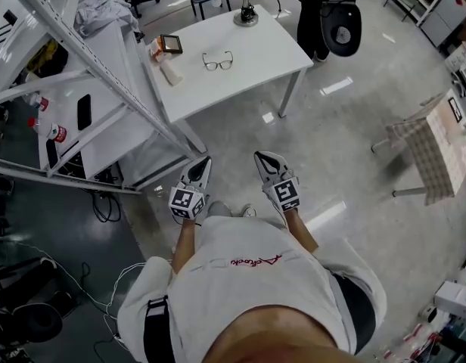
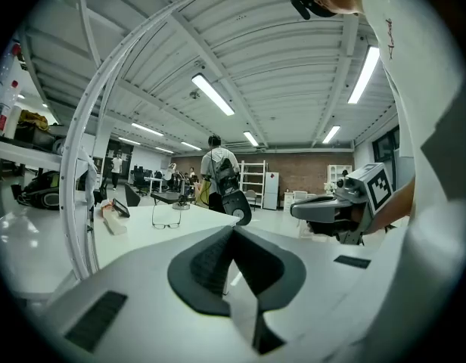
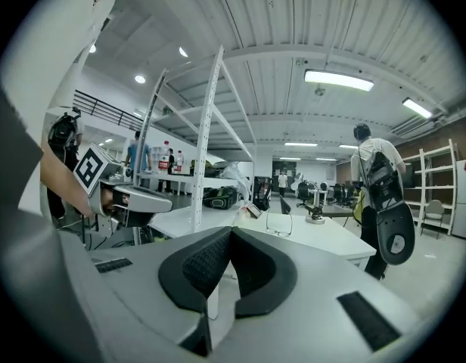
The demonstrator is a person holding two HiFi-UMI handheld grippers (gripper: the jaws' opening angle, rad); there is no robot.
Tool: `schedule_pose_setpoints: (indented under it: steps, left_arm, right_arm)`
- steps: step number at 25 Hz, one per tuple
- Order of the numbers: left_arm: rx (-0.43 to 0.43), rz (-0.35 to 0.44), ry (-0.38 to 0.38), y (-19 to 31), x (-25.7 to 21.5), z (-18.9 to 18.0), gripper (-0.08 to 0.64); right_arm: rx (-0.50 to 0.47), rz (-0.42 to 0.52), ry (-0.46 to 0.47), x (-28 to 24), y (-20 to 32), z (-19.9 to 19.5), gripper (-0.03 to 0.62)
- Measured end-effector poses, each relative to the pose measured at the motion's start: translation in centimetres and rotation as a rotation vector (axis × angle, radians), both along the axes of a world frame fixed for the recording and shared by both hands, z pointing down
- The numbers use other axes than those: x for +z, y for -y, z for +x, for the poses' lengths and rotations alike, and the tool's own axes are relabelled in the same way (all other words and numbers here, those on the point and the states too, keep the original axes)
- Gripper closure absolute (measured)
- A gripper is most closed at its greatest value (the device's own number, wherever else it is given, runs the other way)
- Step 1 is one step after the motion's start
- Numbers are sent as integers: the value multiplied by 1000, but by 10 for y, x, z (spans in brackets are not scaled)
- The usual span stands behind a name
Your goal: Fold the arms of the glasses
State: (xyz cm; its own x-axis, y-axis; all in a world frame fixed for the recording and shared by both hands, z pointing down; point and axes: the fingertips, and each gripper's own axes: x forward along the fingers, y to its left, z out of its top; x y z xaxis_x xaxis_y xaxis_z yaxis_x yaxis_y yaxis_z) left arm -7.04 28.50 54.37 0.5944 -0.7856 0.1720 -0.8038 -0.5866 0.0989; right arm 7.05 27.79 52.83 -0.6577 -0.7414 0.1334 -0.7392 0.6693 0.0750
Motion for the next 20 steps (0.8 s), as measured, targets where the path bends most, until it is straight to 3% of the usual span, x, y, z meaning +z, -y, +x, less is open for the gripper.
schedule_pose_setpoints:
  steps: [12, 20]
  left_arm:
    - [2, -6, -22, 20, 4, 19, 549]
    - [9, -4, -28, 70, 8, 18, 549]
  right_arm:
    - [-21, 3, -3, 3, 24, 7, 557]
    - [-19, 1, -1, 10, 69, 1, 557]
